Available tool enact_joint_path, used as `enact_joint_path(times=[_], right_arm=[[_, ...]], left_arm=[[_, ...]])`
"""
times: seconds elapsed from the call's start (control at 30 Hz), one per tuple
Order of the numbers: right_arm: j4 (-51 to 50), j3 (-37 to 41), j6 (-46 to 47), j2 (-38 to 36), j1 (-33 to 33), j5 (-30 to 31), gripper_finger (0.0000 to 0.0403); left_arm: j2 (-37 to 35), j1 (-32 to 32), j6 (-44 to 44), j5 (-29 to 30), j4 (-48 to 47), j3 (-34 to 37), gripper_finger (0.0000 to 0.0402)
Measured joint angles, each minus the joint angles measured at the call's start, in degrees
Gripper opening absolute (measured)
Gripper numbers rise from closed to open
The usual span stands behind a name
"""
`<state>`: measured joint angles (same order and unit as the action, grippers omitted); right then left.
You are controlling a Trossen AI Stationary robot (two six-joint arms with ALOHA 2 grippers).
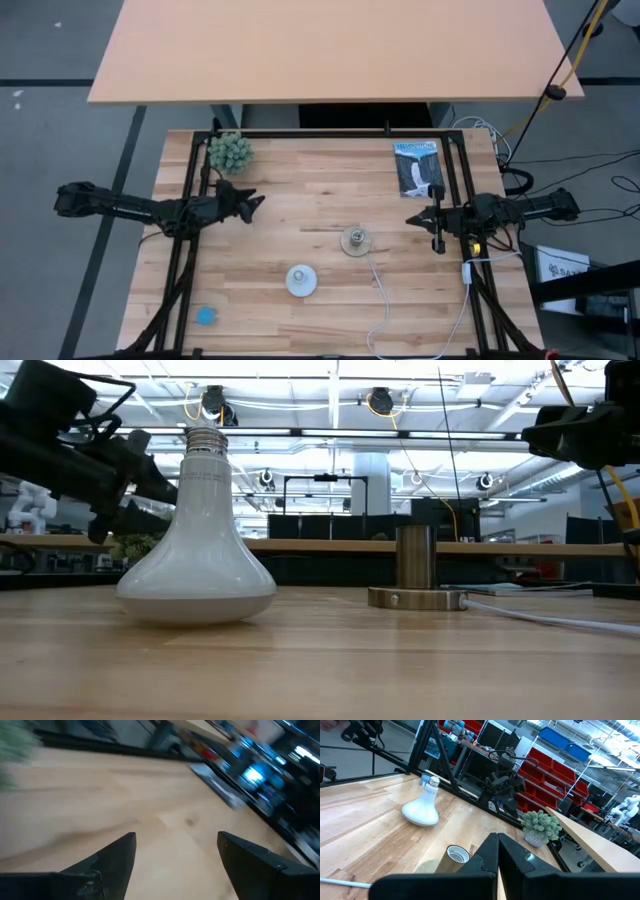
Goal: Screw lightbulb
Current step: Insert the white lightbulb into the desk lamp
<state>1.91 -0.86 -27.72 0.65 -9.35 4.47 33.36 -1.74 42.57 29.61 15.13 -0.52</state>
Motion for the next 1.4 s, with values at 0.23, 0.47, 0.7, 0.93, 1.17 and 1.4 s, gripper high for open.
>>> enact_joint_path(times=[0.23,0.47,0.7,0.93,1.17,1.4], right_arm=[[0.0,0.0,0.0,0.0,0.0,0.0,0.0000],[0.0,0.0,0.0,0.0,0.0,0.0,0.0000],[0.0,0.0,0.0,0.0,0.0,0.0,0.0000],[0.0,0.0,0.0,0.0,0.0,0.0,0.0000],[0.0,0.0,0.0,0.0,0.0,0.0,0.0000],[0.0,0.0,0.0,0.0,0.0,0.0,0.0000]], left_arm=[[2.2,-5.7,-5.6,-11.2,0.0,-5.5,0.0214],[12.7,-14.1,-9.6,-11.7,-0.1,-12.0,0.0188],[27.6,-21.0,-14.6,-10.9,-0.1,-17.6,0.0181],[38.3,-25.7,-13.9,-10.7,-0.1,-23.3,0.0181],[45.5,-29.2,-17.5,-10.6,0.0,-29.1,0.0181],[46.1,-29.7,-10.7,-10.6,-0.1,-29.2,0.0181]])
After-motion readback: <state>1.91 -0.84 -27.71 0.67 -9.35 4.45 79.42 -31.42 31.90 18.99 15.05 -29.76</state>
